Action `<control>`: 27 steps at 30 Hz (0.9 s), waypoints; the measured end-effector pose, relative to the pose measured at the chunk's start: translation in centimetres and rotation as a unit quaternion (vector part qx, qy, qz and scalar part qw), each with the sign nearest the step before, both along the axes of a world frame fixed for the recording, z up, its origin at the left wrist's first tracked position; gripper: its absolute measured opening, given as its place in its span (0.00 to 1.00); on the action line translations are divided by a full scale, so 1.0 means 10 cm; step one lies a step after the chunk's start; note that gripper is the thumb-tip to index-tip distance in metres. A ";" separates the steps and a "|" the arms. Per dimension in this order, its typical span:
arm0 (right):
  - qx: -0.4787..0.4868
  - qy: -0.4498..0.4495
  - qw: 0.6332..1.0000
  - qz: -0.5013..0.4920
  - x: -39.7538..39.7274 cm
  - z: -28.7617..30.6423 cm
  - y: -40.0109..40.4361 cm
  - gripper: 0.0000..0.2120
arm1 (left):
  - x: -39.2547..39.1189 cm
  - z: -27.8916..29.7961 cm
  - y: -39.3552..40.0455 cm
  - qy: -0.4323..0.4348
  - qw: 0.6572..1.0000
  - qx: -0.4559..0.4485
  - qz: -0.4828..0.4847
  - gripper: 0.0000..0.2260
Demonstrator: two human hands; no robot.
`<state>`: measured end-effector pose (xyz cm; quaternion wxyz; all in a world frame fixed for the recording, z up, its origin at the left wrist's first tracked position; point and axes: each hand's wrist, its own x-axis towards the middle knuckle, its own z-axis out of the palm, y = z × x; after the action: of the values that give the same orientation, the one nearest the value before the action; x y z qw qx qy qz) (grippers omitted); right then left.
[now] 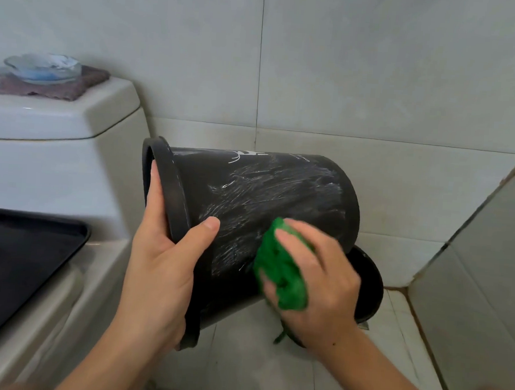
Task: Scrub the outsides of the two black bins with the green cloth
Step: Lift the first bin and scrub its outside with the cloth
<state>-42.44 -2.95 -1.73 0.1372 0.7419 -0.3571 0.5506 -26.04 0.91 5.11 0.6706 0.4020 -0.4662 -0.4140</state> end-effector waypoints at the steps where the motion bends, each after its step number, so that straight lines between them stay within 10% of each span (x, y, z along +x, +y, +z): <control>1: 0.018 -0.012 1.000 -0.016 -0.09 0.01 -0.08 0.21 | 0.02 0.01 0.01 0.006 1.000 0.001 0.001 0.36; 6: 0.175 -0.230 0.950 -0.120 -0.34 0.14 -0.43 0.20 | 0.02 0.04 0.01 0.008 1.000 -0.005 0.010 0.35; 14: -0.023 0.015 1.000 0.006 -0.08 -0.04 -0.16 0.21 | 0.07 0.10 -0.02 0.036 0.999 0.021 0.013 0.31; 20: 0.183 -0.257 0.941 -0.124 -0.41 0.10 -0.49 0.19 | 0.13 0.13 0.01 0.027 0.999 0.030 0.002 0.32; 27: 0.062 -0.055 0.996 0.017 0.25 -0.08 0.07 0.18 | -0.05 0.00 -0.06 0.005 1.000 0.013 0.023 0.36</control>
<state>-39.97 -2.25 -2.49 0.0613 0.7233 -0.3851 0.5698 -26.50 0.34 5.08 0.6768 0.4194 -0.4482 -0.4064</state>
